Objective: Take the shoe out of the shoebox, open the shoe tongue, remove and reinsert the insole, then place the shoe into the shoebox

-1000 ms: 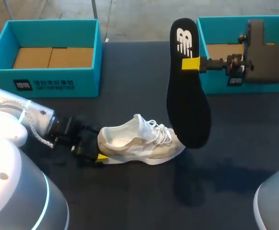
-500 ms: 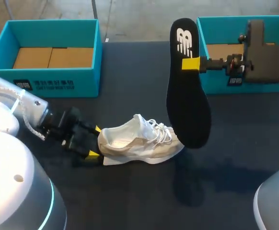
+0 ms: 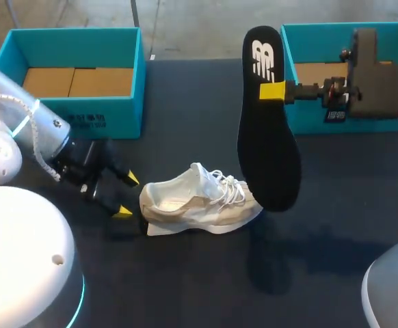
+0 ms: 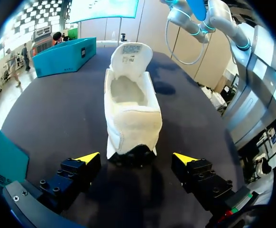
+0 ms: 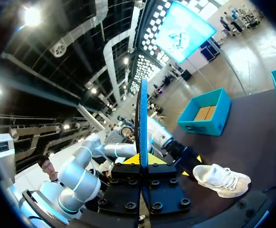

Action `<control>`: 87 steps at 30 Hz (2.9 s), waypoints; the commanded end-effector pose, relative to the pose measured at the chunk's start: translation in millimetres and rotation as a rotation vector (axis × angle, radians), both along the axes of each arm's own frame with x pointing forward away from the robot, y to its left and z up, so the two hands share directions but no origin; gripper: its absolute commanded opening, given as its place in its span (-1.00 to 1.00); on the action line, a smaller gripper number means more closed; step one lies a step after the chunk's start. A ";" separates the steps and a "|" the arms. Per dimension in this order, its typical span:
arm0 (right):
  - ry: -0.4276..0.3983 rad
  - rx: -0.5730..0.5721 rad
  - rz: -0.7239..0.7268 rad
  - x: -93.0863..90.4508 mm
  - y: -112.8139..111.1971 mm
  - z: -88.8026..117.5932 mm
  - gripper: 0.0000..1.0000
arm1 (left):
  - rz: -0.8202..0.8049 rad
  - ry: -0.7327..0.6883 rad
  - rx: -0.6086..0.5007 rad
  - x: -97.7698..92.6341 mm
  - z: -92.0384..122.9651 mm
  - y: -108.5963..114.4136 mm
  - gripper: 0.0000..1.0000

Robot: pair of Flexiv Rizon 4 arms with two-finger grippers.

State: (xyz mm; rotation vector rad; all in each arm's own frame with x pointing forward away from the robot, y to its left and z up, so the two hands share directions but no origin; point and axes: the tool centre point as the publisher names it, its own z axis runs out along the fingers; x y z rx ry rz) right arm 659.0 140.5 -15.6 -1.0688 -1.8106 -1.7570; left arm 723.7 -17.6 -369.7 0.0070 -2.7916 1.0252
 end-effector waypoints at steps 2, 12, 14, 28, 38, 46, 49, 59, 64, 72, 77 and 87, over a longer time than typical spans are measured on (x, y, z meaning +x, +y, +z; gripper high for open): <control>0.000 0.001 -0.001 1.0 2.3 -0.8 -1.00 | -0.017 -0.001 0.083 -4.8 19.2 5.9 1.00; 0.000 0.001 -0.001 1.0 2.3 -0.8 -1.00 | -0.044 -0.004 0.170 -8.2 35.5 11.5 1.00; 0.000 0.001 -0.001 1.0 2.3 -0.8 -1.00 | -0.044 -0.004 0.170 -8.2 35.5 11.5 1.00; 0.000 0.001 -0.001 1.0 2.3 -0.8 -1.00 | -0.038 -0.012 0.331 -11.0 37.1 2.8 1.00; 0.000 0.001 -0.001 1.0 2.3 -0.8 -1.00 | -0.016 -0.034 0.423 -14.1 45.1 -0.3 1.00; 0.000 0.001 -0.001 1.0 2.3 -0.8 -1.00 | -0.021 -0.100 0.504 -16.7 54.8 -11.0 1.00; 0.000 0.001 -0.001 1.0 2.3 -0.8 -1.00 | -0.034 -0.117 0.510 -16.6 57.0 -17.2 1.00; 0.000 0.001 -0.001 1.0 2.3 -0.8 -1.00 | -0.029 -0.153 0.552 -10.6 61.4 -32.1 1.00; 0.000 0.001 -0.001 1.0 2.3 -0.8 -1.00 | -0.035 -0.163 0.552 -7.8 61.9 -39.3 1.00; 0.000 0.001 -0.001 1.0 2.3 -0.8 -1.00 | -0.040 -0.171 0.551 -6.5 61.5 -51.3 1.00; 0.000 0.001 -0.001 1.0 2.3 -0.8 -1.00 | -0.031 -0.176 0.560 -7.0 60.1 -56.6 1.00; 0.000 0.001 -0.001 1.0 2.3 -0.8 -1.00 | 0.010 -0.196 0.572 -1.0 53.3 -67.2 1.00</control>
